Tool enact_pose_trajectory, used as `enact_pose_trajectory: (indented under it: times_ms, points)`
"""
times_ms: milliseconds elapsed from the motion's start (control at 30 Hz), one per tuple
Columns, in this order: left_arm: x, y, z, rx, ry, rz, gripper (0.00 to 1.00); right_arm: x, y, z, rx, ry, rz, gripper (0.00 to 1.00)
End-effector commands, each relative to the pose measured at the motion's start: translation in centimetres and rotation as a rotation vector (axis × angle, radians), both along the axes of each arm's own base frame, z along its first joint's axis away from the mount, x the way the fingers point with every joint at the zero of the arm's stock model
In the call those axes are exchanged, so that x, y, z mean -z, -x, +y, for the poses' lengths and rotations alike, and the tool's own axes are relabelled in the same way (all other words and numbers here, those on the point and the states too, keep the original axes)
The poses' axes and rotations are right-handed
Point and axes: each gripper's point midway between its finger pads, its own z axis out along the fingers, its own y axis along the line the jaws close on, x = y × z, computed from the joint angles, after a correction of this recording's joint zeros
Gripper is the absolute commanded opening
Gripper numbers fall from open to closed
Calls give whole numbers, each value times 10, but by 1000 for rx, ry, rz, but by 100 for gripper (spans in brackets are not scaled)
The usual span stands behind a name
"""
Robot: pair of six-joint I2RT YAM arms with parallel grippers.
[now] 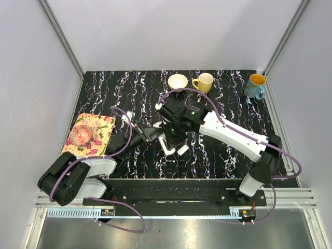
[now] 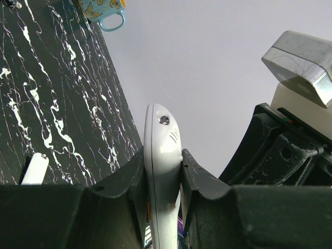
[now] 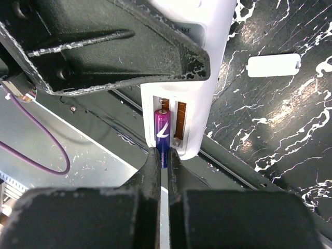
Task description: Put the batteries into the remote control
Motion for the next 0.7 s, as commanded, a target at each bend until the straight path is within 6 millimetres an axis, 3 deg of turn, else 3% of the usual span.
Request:
enact_pose_trajectory:
  times_ms: [0,667]
  points:
    - [-31,6,3,-8,76,-103,0,-9,-6,8,10,-38,-41,0]
    - [-52,20,-7,44,177,-91,0,2,-23,19,74,-67,-93,0]
